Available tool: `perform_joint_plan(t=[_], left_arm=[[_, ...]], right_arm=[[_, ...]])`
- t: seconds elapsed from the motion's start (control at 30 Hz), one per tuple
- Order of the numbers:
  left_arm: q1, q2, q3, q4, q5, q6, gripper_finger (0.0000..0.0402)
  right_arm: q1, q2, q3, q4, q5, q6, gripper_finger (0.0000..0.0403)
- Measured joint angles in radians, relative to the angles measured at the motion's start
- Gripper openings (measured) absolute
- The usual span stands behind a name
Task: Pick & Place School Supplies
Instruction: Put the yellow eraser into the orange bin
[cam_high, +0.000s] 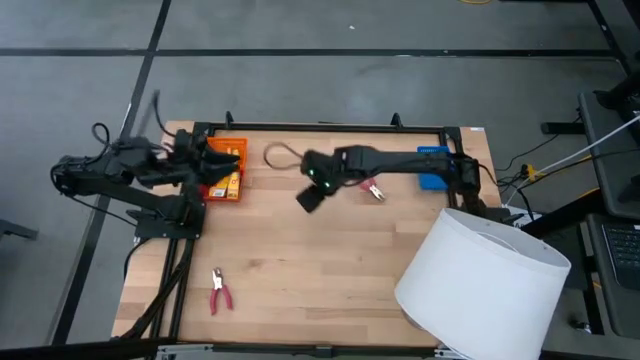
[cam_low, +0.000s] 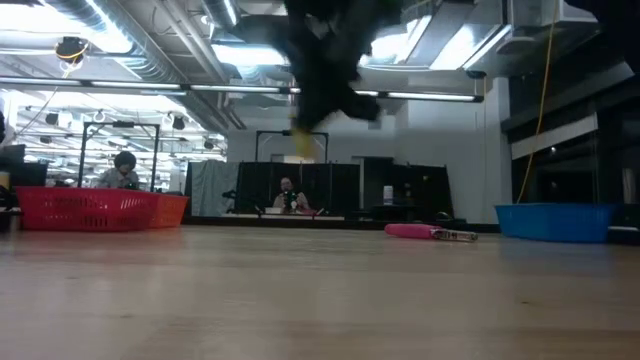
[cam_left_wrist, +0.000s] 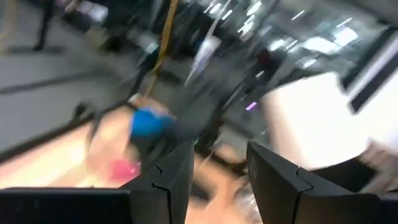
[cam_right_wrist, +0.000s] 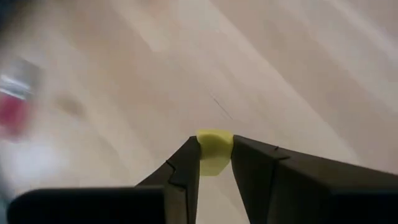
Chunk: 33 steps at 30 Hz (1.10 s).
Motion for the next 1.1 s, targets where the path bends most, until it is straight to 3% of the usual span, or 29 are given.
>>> perform_joint_plan(t=[0.17,0.4,0.67,0.8,1.1], left_arm=[[-0.001,0.093,0.000,-0.149,-0.044,-0.079,0.0143],[-0.049,0.239,0.000,-0.169,-0.078,-0.073,0.0144],[-0.098,0.350,0.027,-0.176,-0.305,-0.102,0.0157],[-0.111,0.386,0.071,-0.196,-0.429,-0.045,0.0175],[-0.075,0.437,0.083,-0.189,-0.365,-0.051,0.0193]], right_arm=[[0.000,0.000,0.143,0.108,-0.028,0.009,0.0081],[-0.028,0.000,0.286,0.113,-0.020,0.025,0.0081],[-0.040,0.000,0.344,0.119,0.006,0.020,0.0081],[-0.036,0.000,0.344,0.122,0.009,0.013,0.0081],[-0.035,0.000,0.344,0.153,0.018,-0.002,0.0081]])
